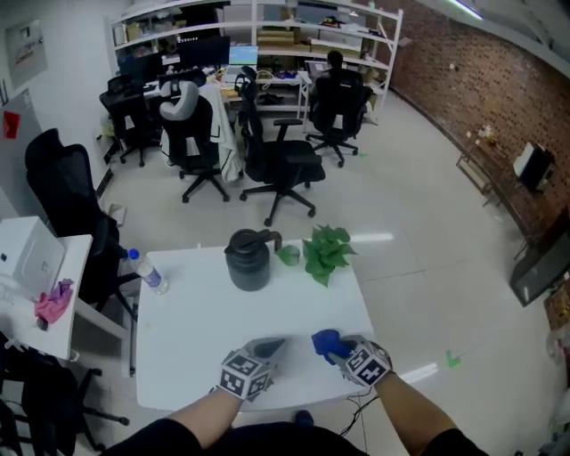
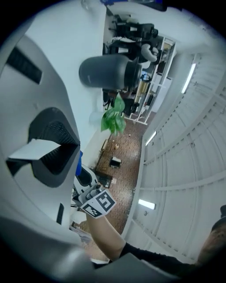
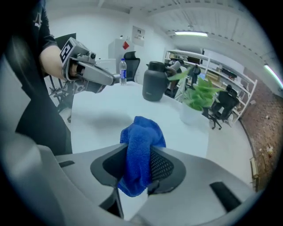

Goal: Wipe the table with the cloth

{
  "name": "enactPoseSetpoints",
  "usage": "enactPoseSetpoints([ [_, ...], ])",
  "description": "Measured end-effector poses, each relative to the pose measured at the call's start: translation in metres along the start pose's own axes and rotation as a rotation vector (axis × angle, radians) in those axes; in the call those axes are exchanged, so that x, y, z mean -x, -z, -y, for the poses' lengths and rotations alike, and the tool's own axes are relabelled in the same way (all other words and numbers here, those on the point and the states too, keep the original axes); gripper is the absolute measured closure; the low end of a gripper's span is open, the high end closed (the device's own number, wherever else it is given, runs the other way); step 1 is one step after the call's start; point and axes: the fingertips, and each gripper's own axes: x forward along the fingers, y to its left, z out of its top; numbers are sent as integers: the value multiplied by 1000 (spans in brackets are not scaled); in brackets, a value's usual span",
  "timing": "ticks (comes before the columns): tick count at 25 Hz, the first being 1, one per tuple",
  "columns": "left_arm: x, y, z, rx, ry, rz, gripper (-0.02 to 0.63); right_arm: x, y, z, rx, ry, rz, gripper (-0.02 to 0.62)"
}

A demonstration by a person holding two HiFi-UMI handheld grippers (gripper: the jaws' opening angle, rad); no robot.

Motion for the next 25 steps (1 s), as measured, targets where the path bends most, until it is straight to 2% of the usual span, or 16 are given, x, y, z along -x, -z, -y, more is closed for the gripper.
enactPoseSetpoints([
  [7, 130, 10, -116, 93, -256, 92, 604, -94, -150, -79, 121, -156, 68, 462],
  [11, 224, 30, -173, 139, -411, 110, 604, -146, -230, -148, 111, -281, 100, 462],
  [13, 270, 43, -197, 175, -484, 128, 604, -173, -268, -186, 58, -358, 115, 462],
  [17, 350, 67, -235, 238, -588, 164, 604, -226, -331, -247, -155, -482, 100, 462],
  [20, 392, 82, -251, 279, -633, 189, 604, -263, -358, -280, -304, -529, 61, 462],
  [25, 437, 101, -268, 326, -664, 217, 604, -313, -386, -312, -518, -573, 7, 462],
])
